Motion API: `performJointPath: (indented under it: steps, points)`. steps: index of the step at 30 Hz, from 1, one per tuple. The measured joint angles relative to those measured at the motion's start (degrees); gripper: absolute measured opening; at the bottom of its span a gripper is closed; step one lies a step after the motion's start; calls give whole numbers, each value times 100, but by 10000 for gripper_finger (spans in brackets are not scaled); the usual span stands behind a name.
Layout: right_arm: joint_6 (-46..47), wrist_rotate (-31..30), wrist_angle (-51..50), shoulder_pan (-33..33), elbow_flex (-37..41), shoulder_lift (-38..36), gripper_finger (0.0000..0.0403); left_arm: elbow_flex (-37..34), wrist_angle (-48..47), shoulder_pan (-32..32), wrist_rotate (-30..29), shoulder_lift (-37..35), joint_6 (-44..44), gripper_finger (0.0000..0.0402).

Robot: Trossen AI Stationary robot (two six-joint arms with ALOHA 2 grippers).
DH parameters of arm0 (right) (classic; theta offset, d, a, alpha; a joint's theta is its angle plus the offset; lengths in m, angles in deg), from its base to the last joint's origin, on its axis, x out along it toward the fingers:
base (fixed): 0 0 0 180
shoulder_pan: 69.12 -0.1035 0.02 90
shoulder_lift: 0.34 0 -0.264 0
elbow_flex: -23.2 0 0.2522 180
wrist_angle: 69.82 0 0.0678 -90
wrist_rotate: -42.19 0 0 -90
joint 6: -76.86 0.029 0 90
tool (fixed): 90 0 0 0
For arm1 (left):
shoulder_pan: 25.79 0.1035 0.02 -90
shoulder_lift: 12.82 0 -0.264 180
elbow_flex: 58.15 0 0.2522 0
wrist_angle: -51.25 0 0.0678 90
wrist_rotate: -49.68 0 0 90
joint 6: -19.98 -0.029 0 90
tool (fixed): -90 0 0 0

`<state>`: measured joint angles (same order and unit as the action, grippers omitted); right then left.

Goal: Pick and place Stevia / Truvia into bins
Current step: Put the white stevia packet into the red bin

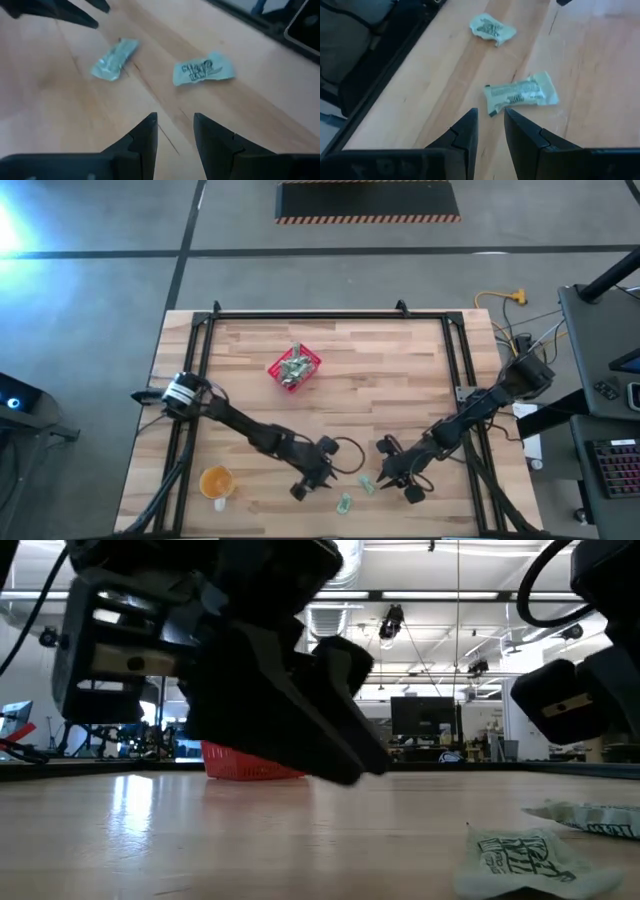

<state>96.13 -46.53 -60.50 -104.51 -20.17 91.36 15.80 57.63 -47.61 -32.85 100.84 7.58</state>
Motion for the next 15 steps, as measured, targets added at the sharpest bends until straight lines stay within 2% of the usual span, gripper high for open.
performJointPath:
  steps: [3, 9, 15]
  points:
    - [27, -20, 44, 0, 4, 136, 86, 231, -293, -41, 0, 129, -8, 110]
    - [29, -46, 253, 0, 2, 446, 86, 365, -231, -144, 2, 178, -151, 110]
    - [28, -46, 290, 4, 7, 459, 86, 358, 602, -241, 3, 178, -176, 110]
